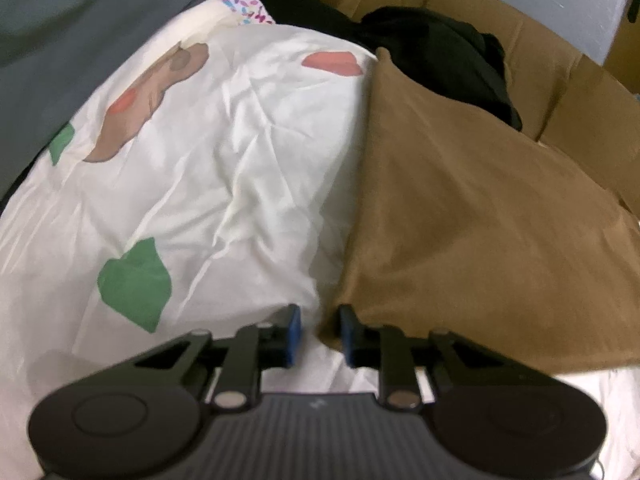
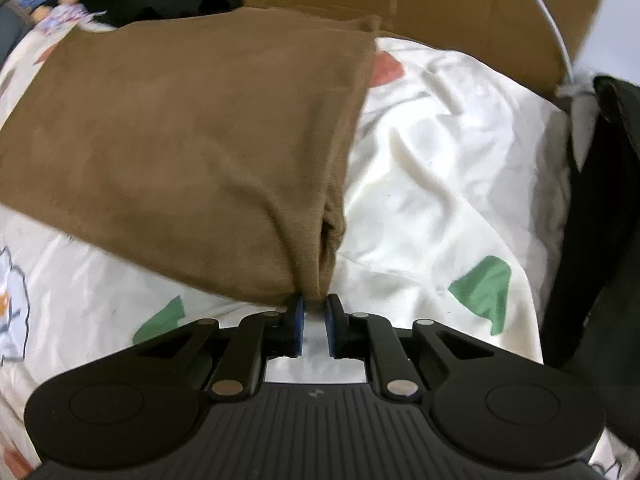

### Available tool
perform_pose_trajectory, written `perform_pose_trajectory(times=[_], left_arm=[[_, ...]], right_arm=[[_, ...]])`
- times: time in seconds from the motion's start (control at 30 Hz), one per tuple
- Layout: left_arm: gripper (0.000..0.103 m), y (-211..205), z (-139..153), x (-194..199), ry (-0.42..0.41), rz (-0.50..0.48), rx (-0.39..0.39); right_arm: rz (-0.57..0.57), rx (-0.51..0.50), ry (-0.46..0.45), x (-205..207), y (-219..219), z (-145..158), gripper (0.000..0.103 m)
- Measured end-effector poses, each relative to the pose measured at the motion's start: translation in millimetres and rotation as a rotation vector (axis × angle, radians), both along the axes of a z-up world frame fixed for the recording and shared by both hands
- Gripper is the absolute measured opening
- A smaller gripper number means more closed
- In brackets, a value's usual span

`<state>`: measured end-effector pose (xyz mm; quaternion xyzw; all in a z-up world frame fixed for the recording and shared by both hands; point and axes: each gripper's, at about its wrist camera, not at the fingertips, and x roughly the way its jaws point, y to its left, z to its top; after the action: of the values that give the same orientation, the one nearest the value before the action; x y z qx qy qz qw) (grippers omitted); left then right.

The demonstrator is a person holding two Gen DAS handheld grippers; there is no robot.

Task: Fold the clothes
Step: 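Lower both open grippers toward the folded edge of the brown shirt, then roll both grippers and bring them to a corner of the folded shirt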

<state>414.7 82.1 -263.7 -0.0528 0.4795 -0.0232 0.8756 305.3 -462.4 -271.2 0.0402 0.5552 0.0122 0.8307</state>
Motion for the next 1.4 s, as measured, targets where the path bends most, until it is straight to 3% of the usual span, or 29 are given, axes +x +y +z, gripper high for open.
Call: perform_pose_trajectory(times=[0.3,0.6,0.7,0.97,1.23,1.3,1.4], left_arm=[[0.028,21.2,14.7,-12.5,-0.013,0.095,-0.09],[0.032,13.7,7.7,-28.2,0.03,0.139,-0.226],[0.033,20.7,-1.0,-31.5,0.042,0.221,-0.352],[0.034,27.8,-14.6,-33.8,0.039,0.361,-0.527],[0.037,29.1,-25.9,-28.5,0.047,0.405,-0.582],[0.044,28.5,-27.8,-27.5,0.045,0.407,-0.592],[0.047,25.8,-29.6,-26.4,0.031,0.397,-0.6]], right_arm=[[-0.101,0.053,-0.048,-12.2,-4.3,17.2,0.028],[-0.291,0.285,-0.067,-31.7,-17.6,14.3,0.03],[-0.403,0.371,-0.078,-38.9,-22.3,6.1,0.03],[-0.652,0.573,-0.099,-55.0,-27.6,-17.0,0.03],[-0.781,0.712,-0.106,-63.4,-16.4,-43.0,0.03],[-0.792,0.72,-0.112,-63.6,-15.5,-47.6,0.03],[-0.82,0.753,-0.132,-64.9,-17.3,-54.8,0.03]])
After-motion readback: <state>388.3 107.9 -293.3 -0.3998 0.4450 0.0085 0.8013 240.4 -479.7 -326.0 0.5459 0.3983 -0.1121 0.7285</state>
